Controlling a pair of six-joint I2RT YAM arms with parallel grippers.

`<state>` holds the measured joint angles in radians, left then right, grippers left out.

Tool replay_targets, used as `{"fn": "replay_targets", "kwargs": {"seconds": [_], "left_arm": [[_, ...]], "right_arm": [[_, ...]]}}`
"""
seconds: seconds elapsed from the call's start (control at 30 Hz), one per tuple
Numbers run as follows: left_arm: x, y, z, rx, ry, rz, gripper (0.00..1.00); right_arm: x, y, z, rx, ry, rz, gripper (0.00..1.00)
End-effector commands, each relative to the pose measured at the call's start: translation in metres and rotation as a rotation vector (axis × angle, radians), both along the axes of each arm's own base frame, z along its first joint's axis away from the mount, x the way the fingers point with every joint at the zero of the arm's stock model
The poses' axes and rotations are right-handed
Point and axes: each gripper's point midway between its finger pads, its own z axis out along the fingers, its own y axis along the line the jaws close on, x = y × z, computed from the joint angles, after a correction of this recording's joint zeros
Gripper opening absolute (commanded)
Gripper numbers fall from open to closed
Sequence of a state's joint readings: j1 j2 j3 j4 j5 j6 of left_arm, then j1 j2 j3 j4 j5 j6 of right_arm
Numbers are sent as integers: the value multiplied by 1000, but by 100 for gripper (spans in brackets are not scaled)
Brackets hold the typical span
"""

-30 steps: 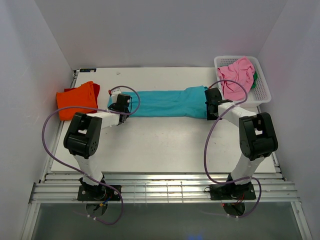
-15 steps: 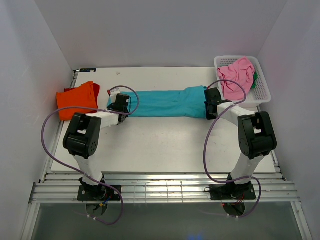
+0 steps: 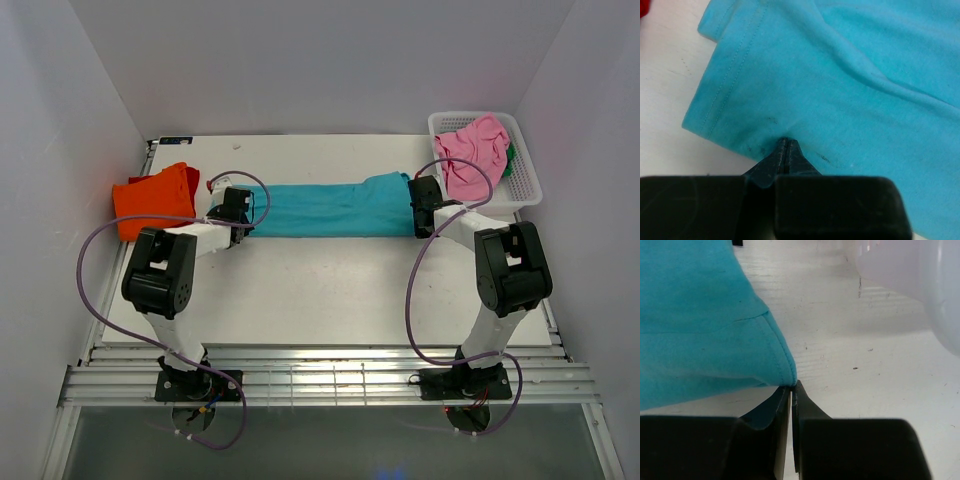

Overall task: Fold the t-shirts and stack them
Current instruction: Fold the other side of the tshirt into a rectangle

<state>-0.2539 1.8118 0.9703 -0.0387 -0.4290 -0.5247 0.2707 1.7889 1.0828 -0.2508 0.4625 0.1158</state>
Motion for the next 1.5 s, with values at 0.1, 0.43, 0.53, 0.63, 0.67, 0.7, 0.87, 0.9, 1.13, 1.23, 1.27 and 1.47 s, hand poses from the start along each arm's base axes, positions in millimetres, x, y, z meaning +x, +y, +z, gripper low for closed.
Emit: {"fn": "replay_targets", "kwargs": {"seconds": [0.1,0.43,0.53,0.63,0.67,0.7,0.87,0.9,1.13,1.23,1.27,1.47], "left_arm": [[-20,28,-10,16,89,53,1],[-15,34,-4,7,82,57,1],[-15,34,-3,0,80,55,1],[-16,33,-4,-7,82,54,1],[-16,32,-3,-10,81,52,1],[-16,32,-4,-10,84,51,1],[-16,29,-3,-22,82,44,0],[-16,30,-3,-23,81,43,0],[-16,27,-2,-41,80,40,0],[-16,25,-3,-51,80,38,0],[-16,25,-3,-52,82,37,0],[-15,24,0,-52,76,33,0]], "right_arm": [[19,-16,21,-99,-86,-48,8],[28,-23,43,-145,-155,-59,8],[28,-25,47,-153,-168,-59,8],[25,-24,46,-144,-165,-53,8],[24,-23,45,-139,-162,-51,8],[21,-23,42,-136,-145,-46,8],[15,-23,43,-136,-128,-64,22],[14,-22,46,-129,-136,-63,23],[14,31,76,143,-198,119,26],[10,41,68,195,-160,146,26],[8,47,65,221,-148,168,26],[4,61,35,267,-42,211,25]]}}
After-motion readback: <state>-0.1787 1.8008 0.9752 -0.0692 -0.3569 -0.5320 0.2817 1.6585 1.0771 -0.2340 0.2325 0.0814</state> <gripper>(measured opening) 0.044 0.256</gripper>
